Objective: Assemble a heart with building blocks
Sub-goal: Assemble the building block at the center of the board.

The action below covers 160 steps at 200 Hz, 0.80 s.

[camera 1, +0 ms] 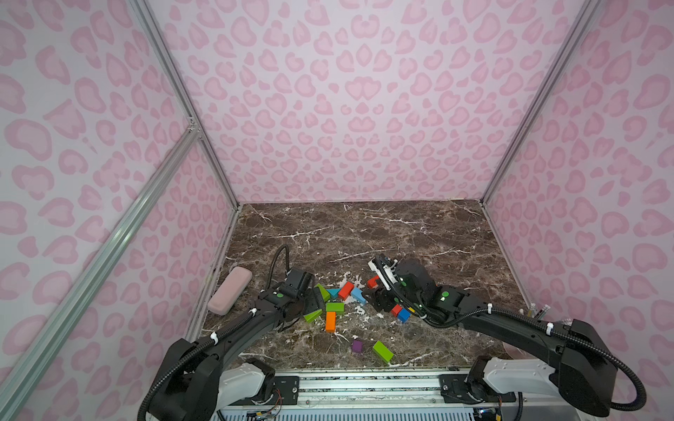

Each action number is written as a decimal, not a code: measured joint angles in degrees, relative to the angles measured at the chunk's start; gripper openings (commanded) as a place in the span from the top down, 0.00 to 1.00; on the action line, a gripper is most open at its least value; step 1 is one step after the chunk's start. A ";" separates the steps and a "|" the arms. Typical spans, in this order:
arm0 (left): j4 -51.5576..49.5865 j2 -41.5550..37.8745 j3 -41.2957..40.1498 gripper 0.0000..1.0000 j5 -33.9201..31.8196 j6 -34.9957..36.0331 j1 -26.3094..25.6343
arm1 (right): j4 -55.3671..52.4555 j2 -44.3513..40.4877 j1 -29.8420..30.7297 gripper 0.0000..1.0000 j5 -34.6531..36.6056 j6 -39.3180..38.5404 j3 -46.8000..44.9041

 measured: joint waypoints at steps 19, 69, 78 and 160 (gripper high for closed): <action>0.22 0.35 0.24 0.09 0.00 -0.22 0.02 | 0.00 0.02 0.00 0.27 0.00 0.00 0.00; 1.79 2.21 1.44 0.09 -0.11 -0.17 0.02 | 0.00 0.13 -0.11 0.27 0.00 -0.02 0.00; 1.88 2.43 1.53 0.09 -0.11 -0.17 0.02 | 0.00 0.13 -0.15 0.27 0.00 -0.02 0.00; 2.21 3.10 2.08 0.10 -0.09 -0.17 0.02 | 0.00 0.42 -0.31 0.27 0.00 -0.02 0.00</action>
